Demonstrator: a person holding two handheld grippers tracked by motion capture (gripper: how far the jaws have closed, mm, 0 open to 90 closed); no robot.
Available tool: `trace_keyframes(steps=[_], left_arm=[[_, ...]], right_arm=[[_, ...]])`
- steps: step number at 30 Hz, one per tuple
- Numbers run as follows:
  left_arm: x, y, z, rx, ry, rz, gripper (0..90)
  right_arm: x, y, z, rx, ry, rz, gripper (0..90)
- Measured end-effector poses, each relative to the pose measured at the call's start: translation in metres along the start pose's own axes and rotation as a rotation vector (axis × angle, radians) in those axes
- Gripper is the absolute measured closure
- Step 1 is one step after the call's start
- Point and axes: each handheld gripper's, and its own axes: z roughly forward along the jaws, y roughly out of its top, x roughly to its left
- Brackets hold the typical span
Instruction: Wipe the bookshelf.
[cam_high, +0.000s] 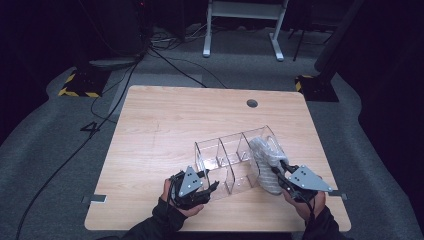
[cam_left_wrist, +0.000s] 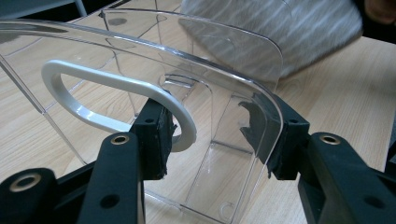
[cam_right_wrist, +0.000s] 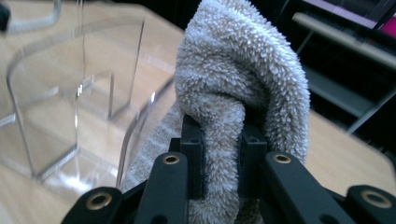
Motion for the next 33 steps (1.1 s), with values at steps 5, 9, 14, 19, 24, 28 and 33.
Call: trace_keyframes(steps=[5, 9, 14, 19, 24, 28, 33], left_arm=[[0.0, 0.0, 0.0, 0.0, 0.0, -0.001, 50.7], [0.0, 0.0, 0.001, -0.002, 0.0, -0.002, 50.6], [0.0, 0.0, 0.002, -0.008, 0.001, -0.007, 50.7], [-0.001, 0.0, 0.002, -0.012, 0.001, -0.013, 50.7], [-0.002, 0.0, 0.003, -0.016, -0.001, -0.018, 50.7], [-0.002, 0.0, 0.004, -0.016, 0.0, -0.018, 50.7], [-0.001, 0.0, 0.005, -0.017, -0.008, -0.015, 50.6]], right_arm=[[0.005, -0.02, 0.011, 0.098, 0.03, 0.009, 77.5], [0.002, -0.036, 0.025, 0.192, 0.076, 0.08, 77.4], [0.004, -0.039, 0.031, 0.206, 0.068, 0.067, 77.4], [-0.005, -0.015, 0.022, 0.111, 0.007, 0.081, 77.6], [-0.01, 0.01, 0.009, 0.013, -0.063, 0.07, 77.6], [-0.013, 0.033, 0.009, -0.031, -0.09, 0.056, 77.5], [-0.01, 0.017, 0.03, 0.023, -0.068, 0.042, 77.5]])
